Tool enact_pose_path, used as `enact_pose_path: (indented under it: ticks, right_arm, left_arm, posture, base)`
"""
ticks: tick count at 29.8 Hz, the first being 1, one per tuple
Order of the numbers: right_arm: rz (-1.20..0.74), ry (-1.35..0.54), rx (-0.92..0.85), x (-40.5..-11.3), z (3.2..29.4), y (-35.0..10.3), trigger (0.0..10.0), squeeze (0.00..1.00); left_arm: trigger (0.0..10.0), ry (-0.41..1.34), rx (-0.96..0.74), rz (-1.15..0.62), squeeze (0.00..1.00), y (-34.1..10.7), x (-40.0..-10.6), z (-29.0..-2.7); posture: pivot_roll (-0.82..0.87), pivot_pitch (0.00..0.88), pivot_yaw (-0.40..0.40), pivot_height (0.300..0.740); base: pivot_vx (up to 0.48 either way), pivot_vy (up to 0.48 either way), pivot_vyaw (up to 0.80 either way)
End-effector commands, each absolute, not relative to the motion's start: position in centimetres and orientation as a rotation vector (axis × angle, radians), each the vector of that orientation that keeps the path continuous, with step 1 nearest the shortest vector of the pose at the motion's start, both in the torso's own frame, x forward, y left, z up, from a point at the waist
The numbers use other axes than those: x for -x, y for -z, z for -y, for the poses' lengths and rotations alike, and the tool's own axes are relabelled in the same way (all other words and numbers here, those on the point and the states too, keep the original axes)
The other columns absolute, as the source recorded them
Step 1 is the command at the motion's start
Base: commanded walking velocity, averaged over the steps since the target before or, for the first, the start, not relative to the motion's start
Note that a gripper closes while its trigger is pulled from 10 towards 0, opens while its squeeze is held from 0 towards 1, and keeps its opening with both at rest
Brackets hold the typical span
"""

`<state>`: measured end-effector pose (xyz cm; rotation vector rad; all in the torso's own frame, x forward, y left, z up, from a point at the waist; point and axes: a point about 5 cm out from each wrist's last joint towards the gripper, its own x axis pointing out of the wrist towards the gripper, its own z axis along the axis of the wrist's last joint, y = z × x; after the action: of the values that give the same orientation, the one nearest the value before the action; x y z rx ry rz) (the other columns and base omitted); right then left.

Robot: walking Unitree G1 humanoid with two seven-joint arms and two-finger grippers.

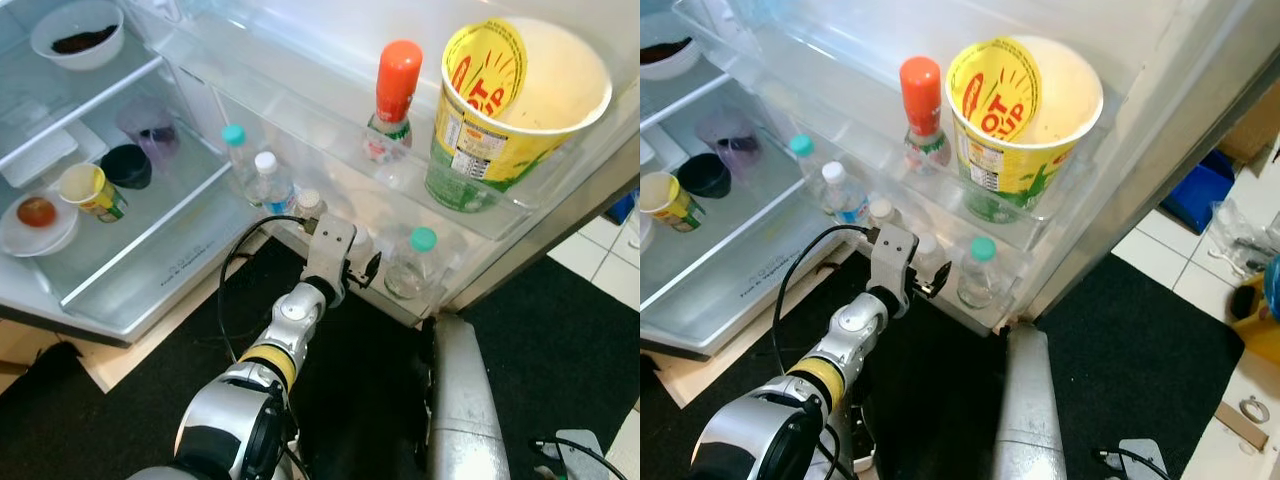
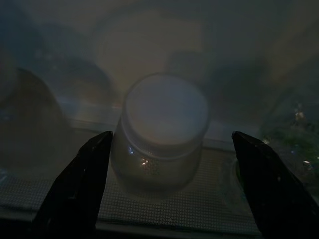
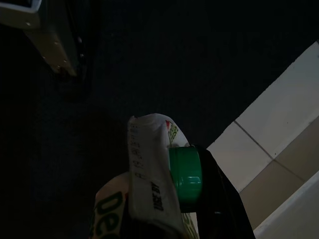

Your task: Restocking fridge

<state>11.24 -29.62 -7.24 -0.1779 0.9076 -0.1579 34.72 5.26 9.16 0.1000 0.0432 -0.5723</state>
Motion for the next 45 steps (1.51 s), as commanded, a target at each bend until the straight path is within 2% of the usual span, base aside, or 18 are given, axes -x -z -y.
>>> enact_pose_path:
  ticks: [1, 9, 10, 11, 28, 36, 37, 40, 45]
  right_arm:
    - [-0.958, 0.163, 0.178, -9.3, 29.9, 7.7, 10.0, 0.00]
    - [-0.950, 0.165, 0.179, -8.7, 30.0, 7.6, 10.0, 0.00]
    - [-0.947, 0.165, 0.179, -8.7, 30.0, 7.6, 10.0, 0.00]
    - [-0.943, 0.165, 0.178, -8.7, 30.0, 7.6, 10.0, 0.00]
    - [-0.901, 0.158, 0.185, -10.1, 30.1, 7.1, 10.0, 0.00]
    - [-0.770, 0.137, 0.185, -13.3, 29.8, 5.9, 10.0, 0.00]
    - [-0.712, 0.129, 0.183, -14.9, 29.8, 5.2, 10.0, 0.00]
    - [-0.692, 0.123, 0.187, -15.9, 29.7, 4.8, 10.0, 0.00]
    - [-0.688, 0.122, 0.187, -16.5, 29.6, 4.7, 10.0, 0.00]
  left_arm:
    - [10.0, 0.590, -0.114, -0.044, 0.00, -8.8, -34.2, -4.4]
    - [10.0, 0.585, -0.152, 0.001, 0.00, -10.2, -34.9, -3.7]
    - [6.7, 0.597, -0.159, -0.002, 0.00, -10.1, -34.8, -3.5]
    - [0.0, 0.611, -0.168, -0.008, 0.00, -9.9, -34.7, -3.3]
    - [0.0, 0.589, -0.205, -0.018, 0.00, -9.4, -34.6, -4.0]
    - [0.0, 0.471, 0.042, 0.116, 0.00, -12.5, -36.3, -6.9]
    - [0.0, 0.439, 0.112, 0.176, 0.00, -13.1, -36.5, -8.7]
    - [0.0, 0.396, 0.150, 0.176, 0.00, -12.3, -36.0, -10.8]
    - [0.0, 0.360, 0.201, 0.174, 0.00, -11.5, -35.5, -12.6]
  posture:
    - [-0.22, 0.438, 0.024, 0.537]
    - [-0.24, 0.454, 0.026, 0.537]
    - [-0.24, 0.456, 0.027, 0.537]
    - [-0.24, 0.455, 0.028, 0.537]
    - [-0.24, 0.424, 0.035, 0.537]
    - [-0.22, 0.358, 0.057, 0.537]
    - [-0.19, 0.331, 0.057, 0.537]
    - [-0.18, 0.308, 0.057, 0.537]
    - [-0.17, 0.287, 0.055, 0.537]
  base:
    - [0.000, 0.000, 0.00]
    - [0.000, 0.000, 0.00]
    - [0.000, 0.000, 0.00]
    - [0.000, 0.000, 0.00]
    - [0.000, 0.000, 0.00]
    - [0.000, 0.000, 0.00]
    - [0.000, 0.000, 0.00]
    - [0.000, 0.000, 0.00]
    - [0.000, 0.000, 0.00]
